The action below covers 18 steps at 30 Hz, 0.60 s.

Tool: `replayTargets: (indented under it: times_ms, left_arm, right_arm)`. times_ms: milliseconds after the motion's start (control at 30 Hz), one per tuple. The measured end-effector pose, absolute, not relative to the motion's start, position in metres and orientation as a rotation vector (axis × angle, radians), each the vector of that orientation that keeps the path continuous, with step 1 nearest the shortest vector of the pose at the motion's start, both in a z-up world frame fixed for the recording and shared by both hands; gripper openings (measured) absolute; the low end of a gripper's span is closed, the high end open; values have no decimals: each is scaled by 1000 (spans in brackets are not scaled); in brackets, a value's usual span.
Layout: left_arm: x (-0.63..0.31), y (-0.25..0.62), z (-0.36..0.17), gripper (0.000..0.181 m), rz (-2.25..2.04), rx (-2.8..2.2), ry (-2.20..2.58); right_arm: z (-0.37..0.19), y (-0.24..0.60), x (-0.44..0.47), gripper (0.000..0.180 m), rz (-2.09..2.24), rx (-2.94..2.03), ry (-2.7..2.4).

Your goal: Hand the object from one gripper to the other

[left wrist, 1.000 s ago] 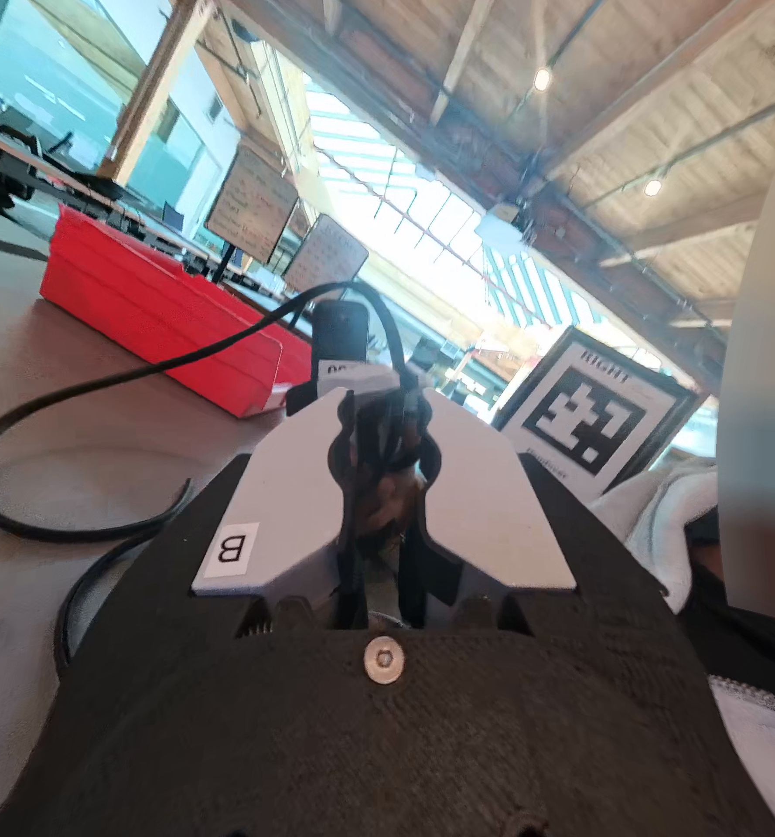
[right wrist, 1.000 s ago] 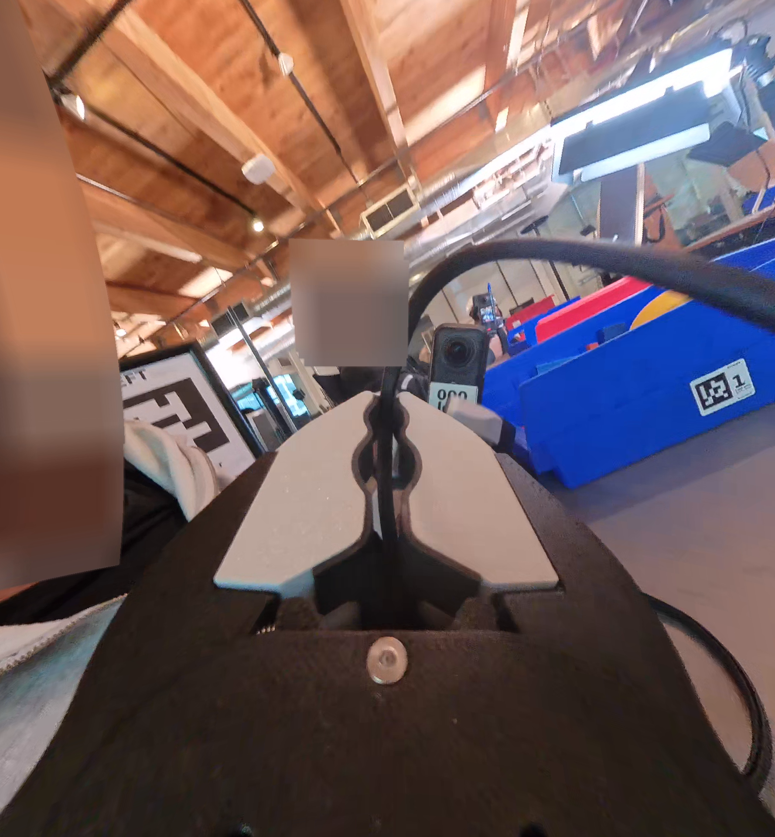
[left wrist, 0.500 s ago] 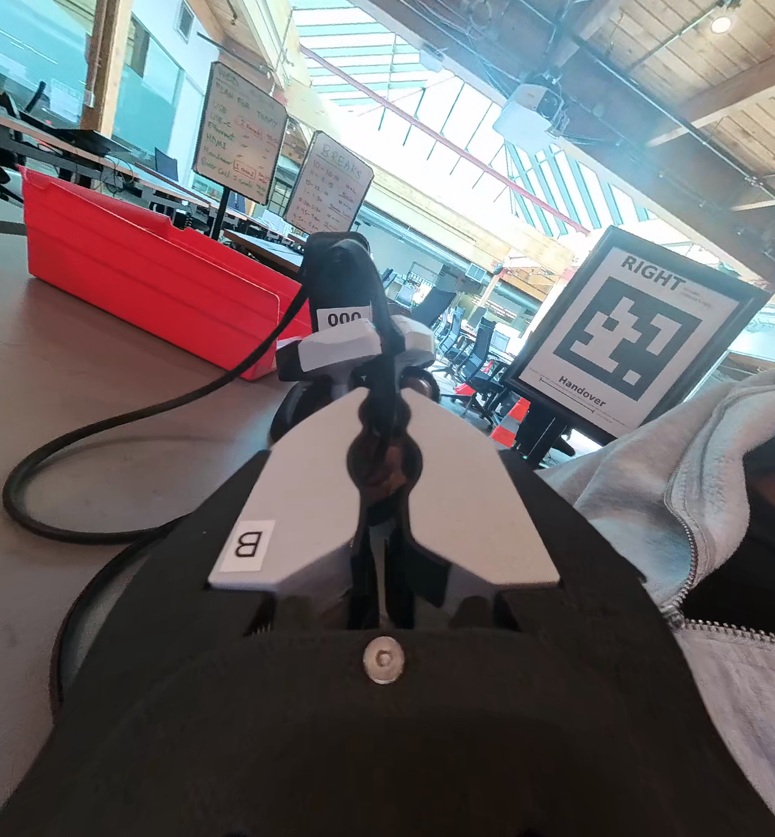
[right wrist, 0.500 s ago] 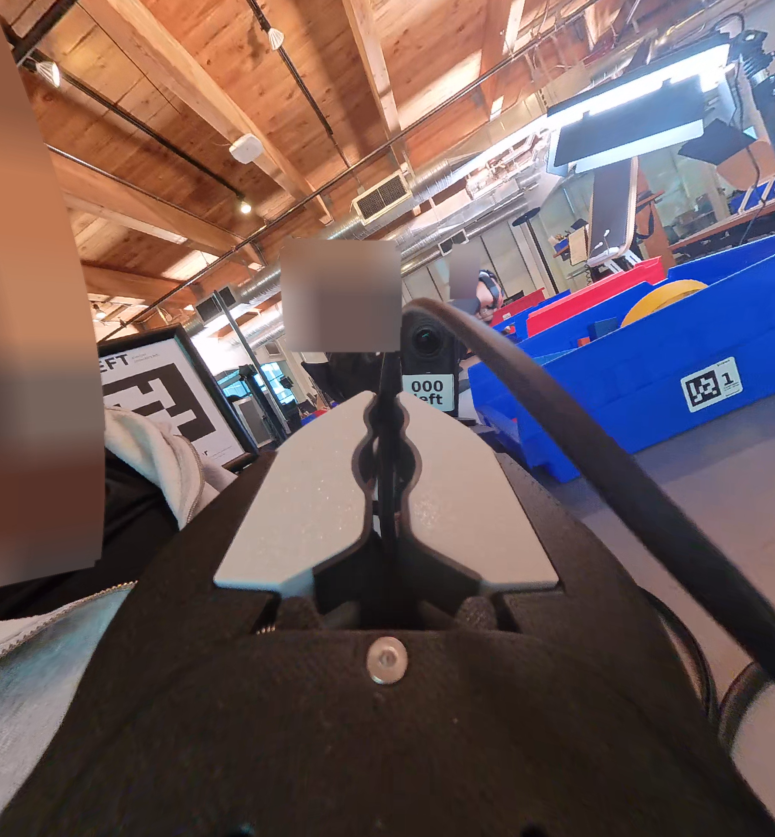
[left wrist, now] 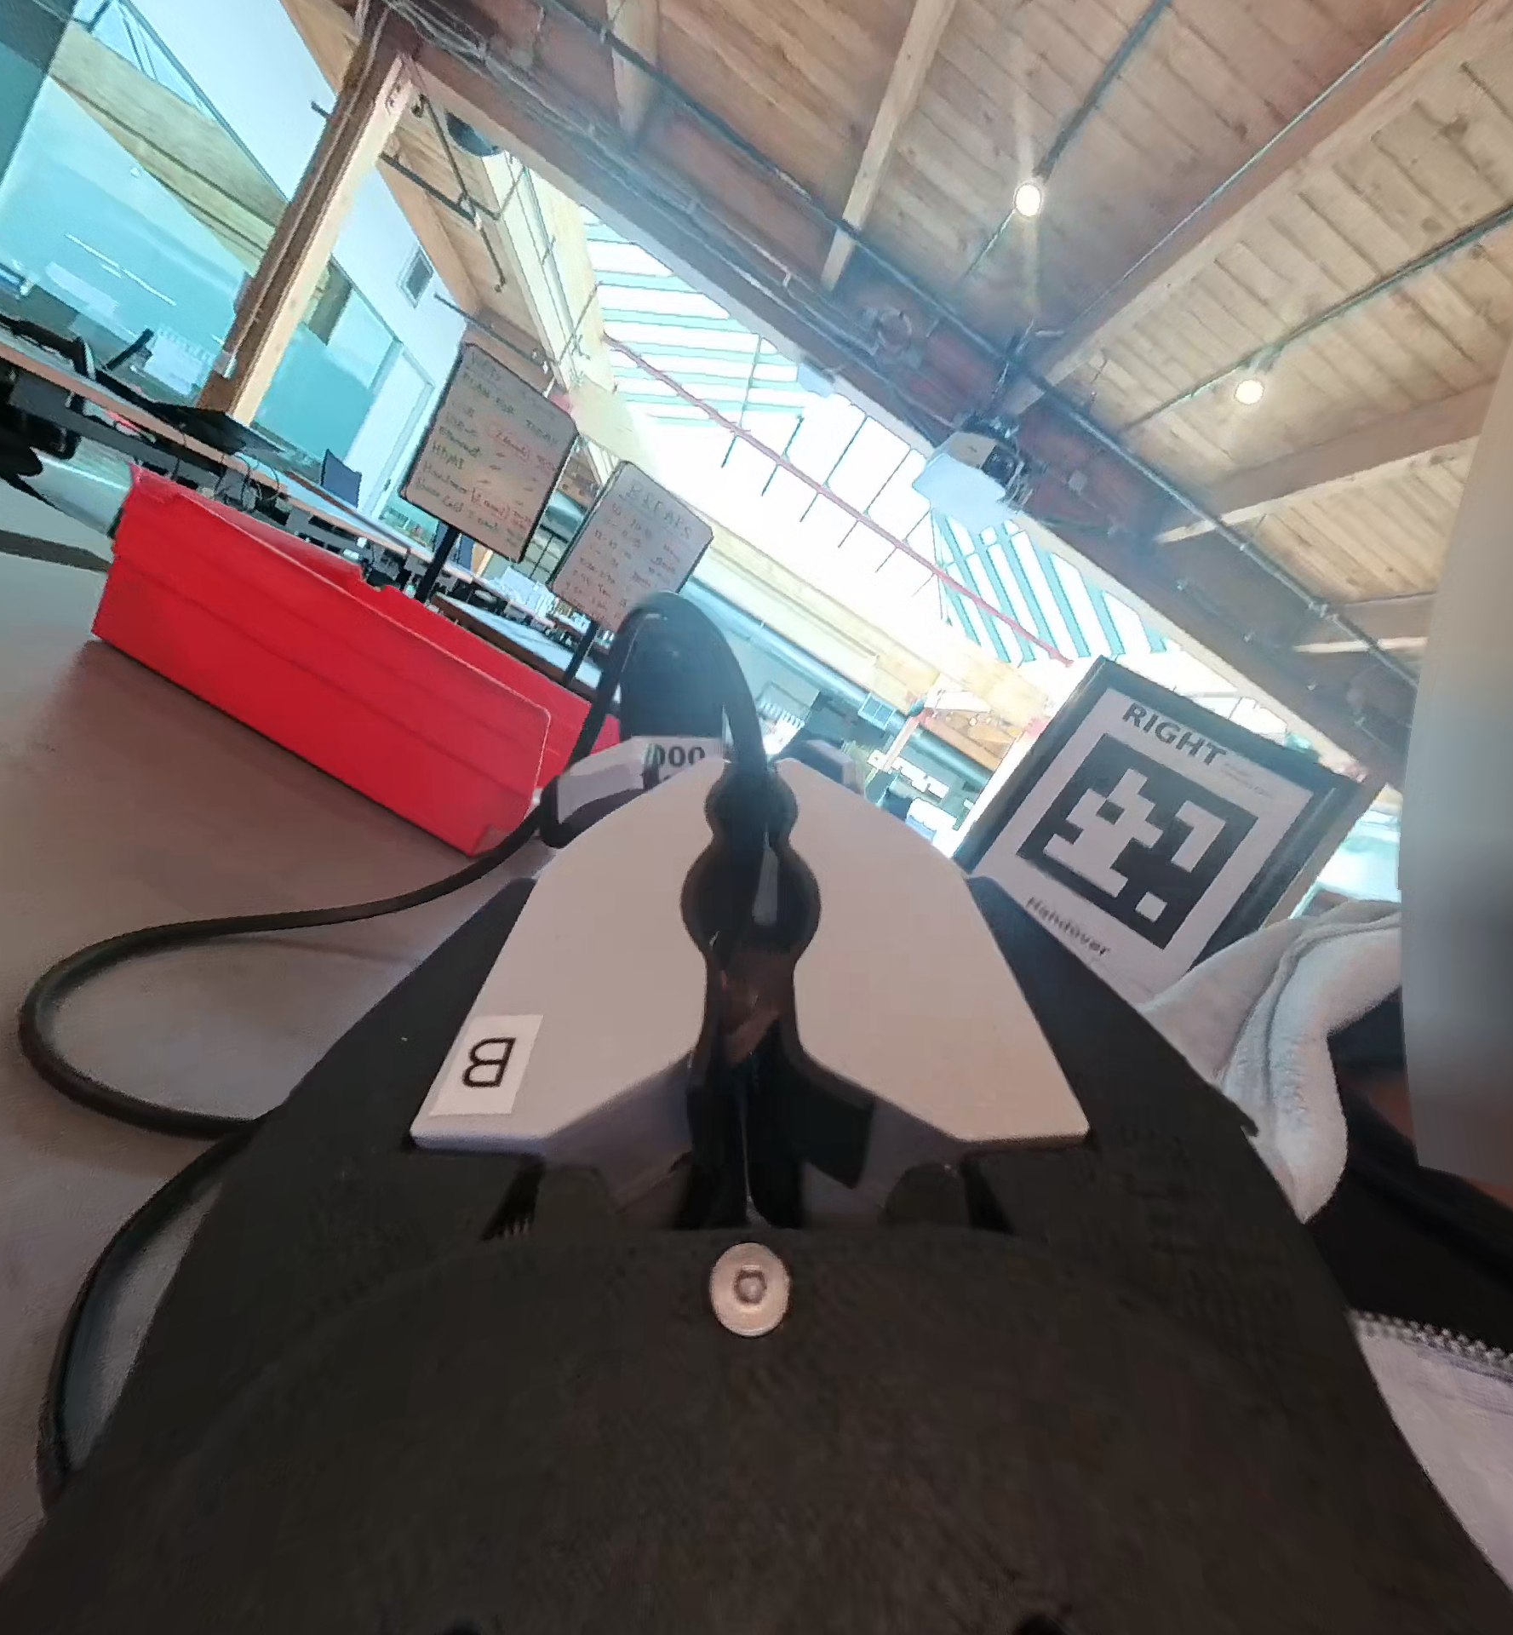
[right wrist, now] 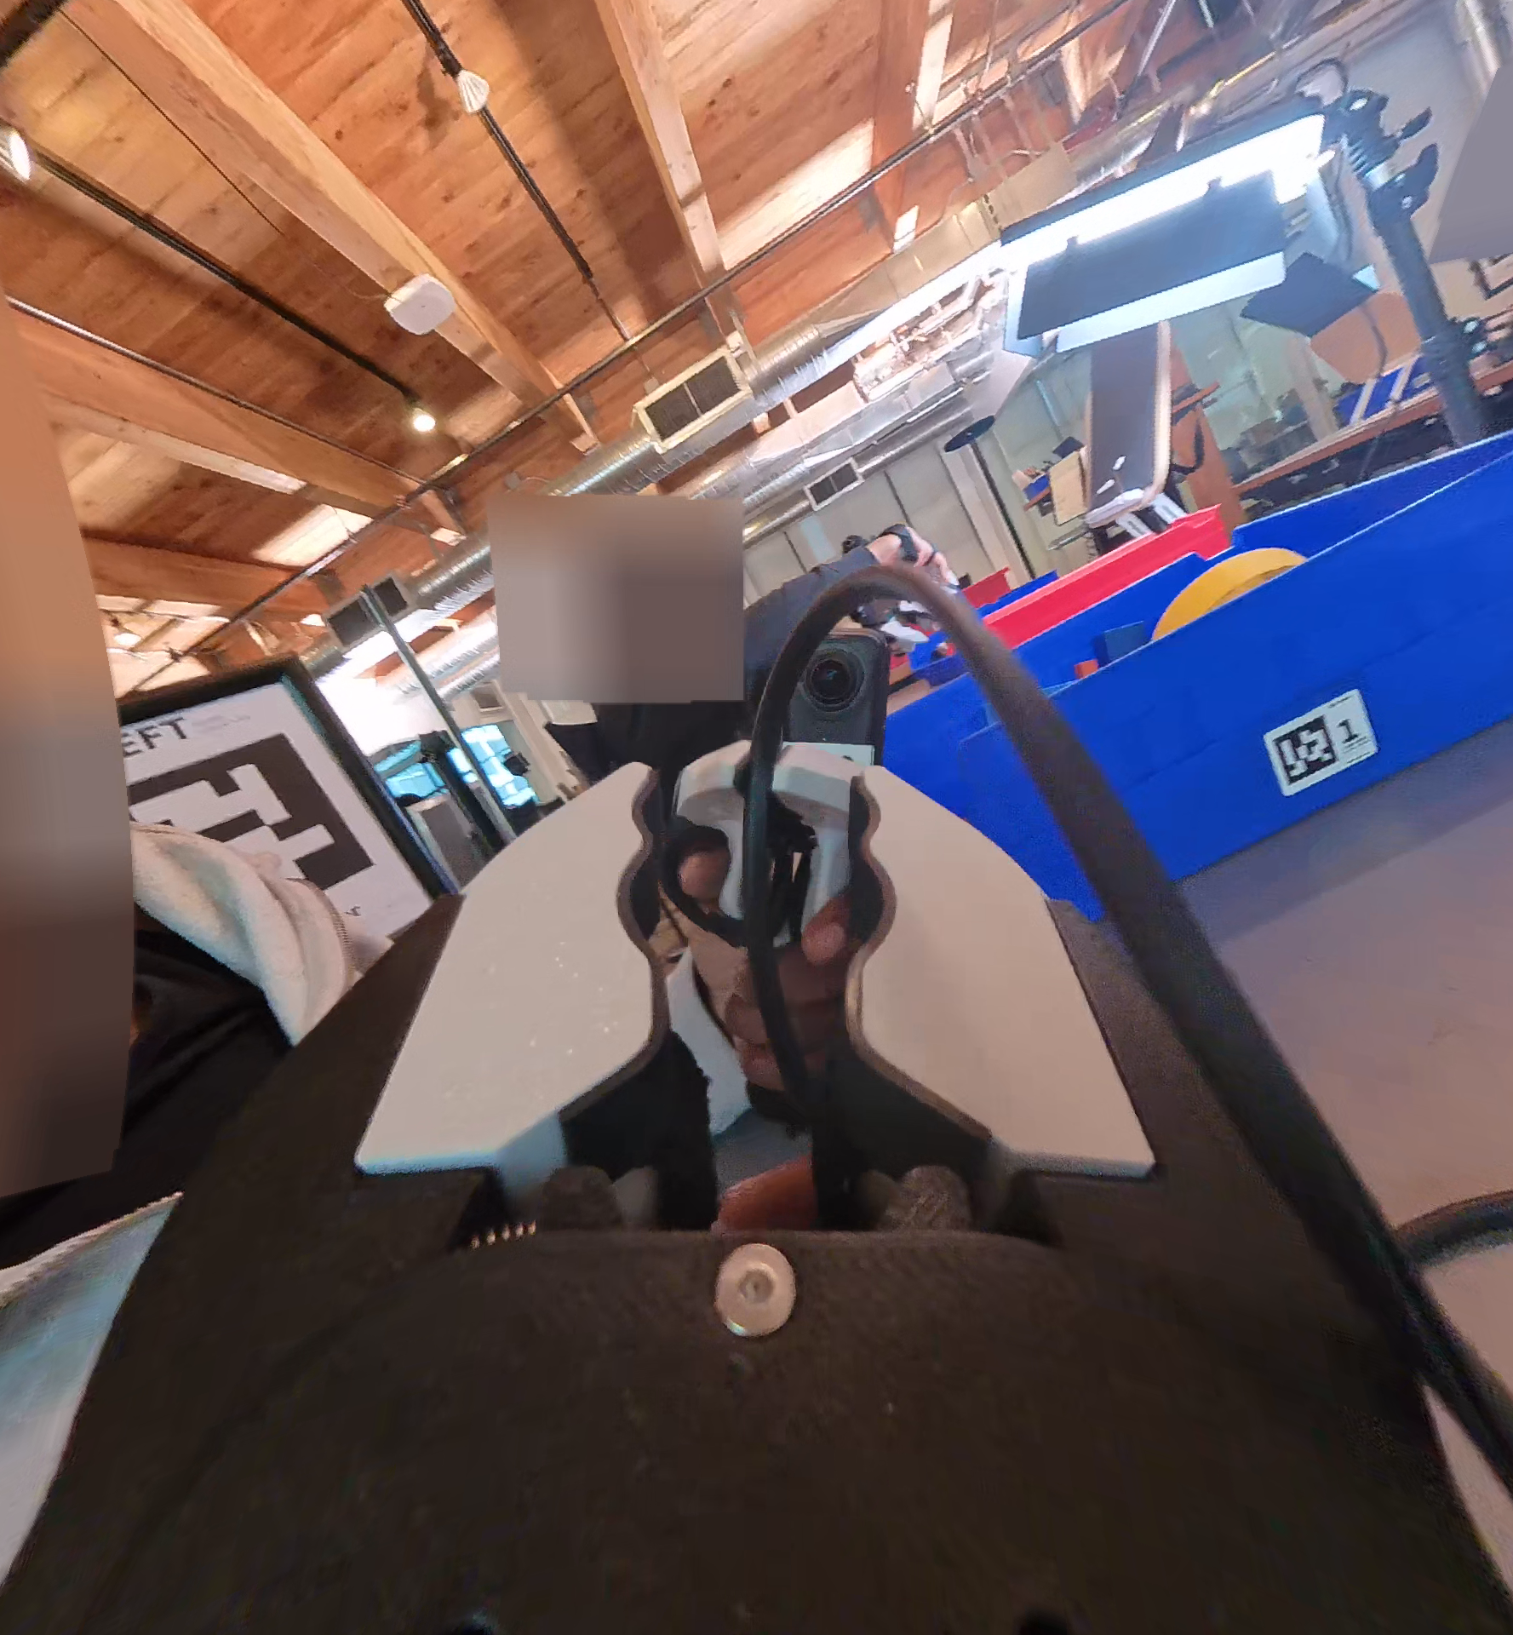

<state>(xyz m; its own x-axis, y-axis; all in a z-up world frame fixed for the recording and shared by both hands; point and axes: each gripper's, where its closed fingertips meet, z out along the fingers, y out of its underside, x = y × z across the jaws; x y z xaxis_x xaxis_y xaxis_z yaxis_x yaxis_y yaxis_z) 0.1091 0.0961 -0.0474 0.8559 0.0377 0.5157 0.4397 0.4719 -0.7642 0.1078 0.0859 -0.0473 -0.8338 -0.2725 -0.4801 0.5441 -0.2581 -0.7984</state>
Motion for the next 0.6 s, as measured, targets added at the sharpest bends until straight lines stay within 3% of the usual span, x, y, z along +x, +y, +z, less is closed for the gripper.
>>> replayTargets:
  times_ms: [33,133,500,600]
  left_arm:
    - [107,92,-45,6,-267,-1030,-517]
    - [101,80,-39,6,-276,-938,-542]
    - [99,79,-39,6,-277,-927,-553]
    - [100,81,-40,6,-270,-942,-553]
  right_arm:
    - [-48,85,107,40,-2137,335,1514]
    - [-55,81,109,39,-2137,319,1613]
    - [-75,70,119,6,-2096,209,1885]
    - [-77,71,119,6,-2114,185,1939]
